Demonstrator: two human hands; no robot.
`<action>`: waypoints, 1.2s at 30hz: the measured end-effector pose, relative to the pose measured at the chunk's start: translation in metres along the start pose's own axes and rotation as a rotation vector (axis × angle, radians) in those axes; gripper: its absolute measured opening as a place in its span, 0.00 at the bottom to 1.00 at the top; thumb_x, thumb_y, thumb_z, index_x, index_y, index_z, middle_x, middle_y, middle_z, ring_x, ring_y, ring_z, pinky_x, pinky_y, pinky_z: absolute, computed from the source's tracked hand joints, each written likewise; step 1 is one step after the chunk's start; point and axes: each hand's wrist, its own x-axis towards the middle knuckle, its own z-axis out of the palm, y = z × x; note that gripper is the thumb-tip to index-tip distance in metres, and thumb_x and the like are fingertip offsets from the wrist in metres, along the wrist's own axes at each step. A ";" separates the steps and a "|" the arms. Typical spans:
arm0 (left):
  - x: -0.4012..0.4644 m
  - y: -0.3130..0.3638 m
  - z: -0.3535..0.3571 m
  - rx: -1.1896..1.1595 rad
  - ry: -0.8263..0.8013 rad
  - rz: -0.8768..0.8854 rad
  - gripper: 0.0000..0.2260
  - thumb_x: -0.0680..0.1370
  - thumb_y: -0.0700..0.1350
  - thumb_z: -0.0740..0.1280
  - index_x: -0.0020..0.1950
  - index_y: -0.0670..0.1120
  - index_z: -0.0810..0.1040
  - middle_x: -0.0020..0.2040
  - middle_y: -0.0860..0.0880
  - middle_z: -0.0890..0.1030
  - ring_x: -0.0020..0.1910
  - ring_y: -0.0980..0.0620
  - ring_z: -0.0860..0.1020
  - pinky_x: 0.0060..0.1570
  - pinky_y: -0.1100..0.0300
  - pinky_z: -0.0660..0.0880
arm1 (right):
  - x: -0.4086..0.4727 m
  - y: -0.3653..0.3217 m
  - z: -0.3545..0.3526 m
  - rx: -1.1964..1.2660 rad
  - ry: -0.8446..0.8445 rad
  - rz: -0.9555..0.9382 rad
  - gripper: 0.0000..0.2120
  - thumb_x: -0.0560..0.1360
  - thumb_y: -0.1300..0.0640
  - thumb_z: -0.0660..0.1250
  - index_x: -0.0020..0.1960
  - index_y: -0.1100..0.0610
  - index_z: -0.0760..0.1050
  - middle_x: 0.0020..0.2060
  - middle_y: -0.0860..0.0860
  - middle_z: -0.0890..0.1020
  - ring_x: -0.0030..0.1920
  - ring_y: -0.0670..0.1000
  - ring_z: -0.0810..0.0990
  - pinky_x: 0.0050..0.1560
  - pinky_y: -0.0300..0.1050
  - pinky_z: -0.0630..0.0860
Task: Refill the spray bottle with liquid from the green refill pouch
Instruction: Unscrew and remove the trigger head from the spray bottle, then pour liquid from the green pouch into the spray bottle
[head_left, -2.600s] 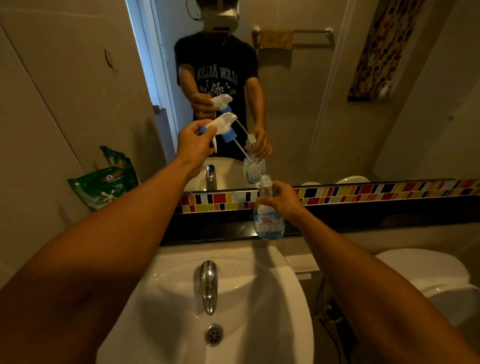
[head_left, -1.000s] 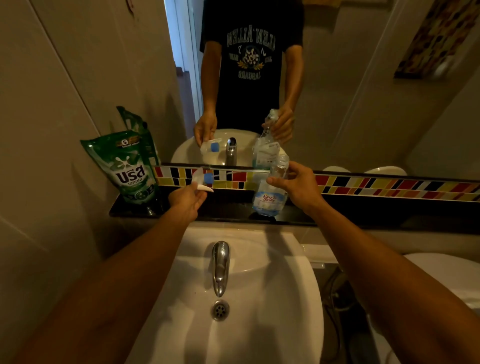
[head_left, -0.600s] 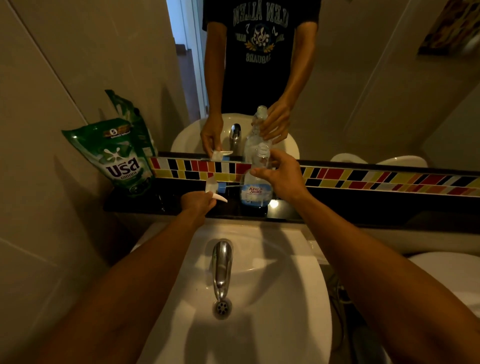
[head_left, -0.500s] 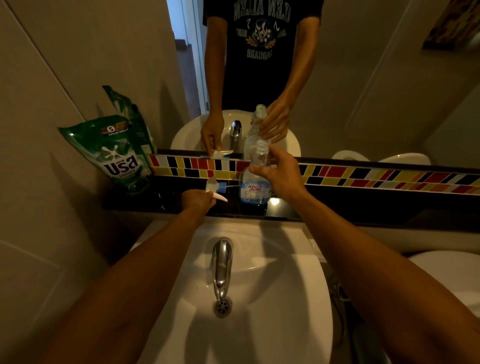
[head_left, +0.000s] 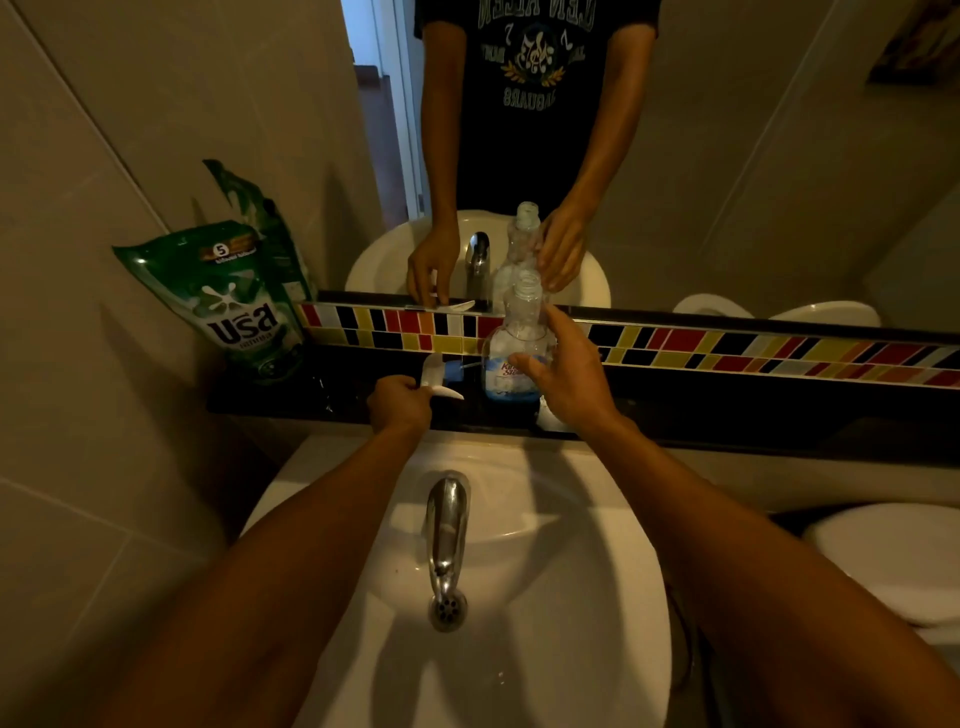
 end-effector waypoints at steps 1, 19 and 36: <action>-0.002 0.000 -0.001 -0.005 -0.004 0.004 0.10 0.78 0.41 0.70 0.58 0.40 0.81 0.54 0.40 0.82 0.51 0.42 0.81 0.50 0.50 0.80 | -0.005 0.001 0.002 -0.007 0.022 0.000 0.36 0.75 0.55 0.77 0.78 0.48 0.64 0.73 0.49 0.73 0.73 0.51 0.73 0.69 0.55 0.76; -0.011 -0.007 -0.153 -0.135 0.139 0.216 0.15 0.77 0.40 0.67 0.64 0.46 0.77 0.44 0.49 0.79 0.44 0.49 0.78 0.43 0.59 0.74 | -0.047 -0.075 0.100 0.008 -0.073 -0.116 0.13 0.83 0.55 0.66 0.68 0.51 0.72 0.53 0.49 0.80 0.51 0.48 0.82 0.50 0.49 0.83; 0.063 -0.006 -0.250 -0.111 0.186 0.223 0.19 0.84 0.44 0.59 0.76 0.48 0.66 0.70 0.47 0.74 0.65 0.47 0.75 0.53 0.58 0.71 | 0.060 -0.167 0.229 0.208 -0.377 0.041 0.23 0.86 0.64 0.57 0.80 0.59 0.62 0.75 0.60 0.73 0.73 0.60 0.74 0.72 0.60 0.74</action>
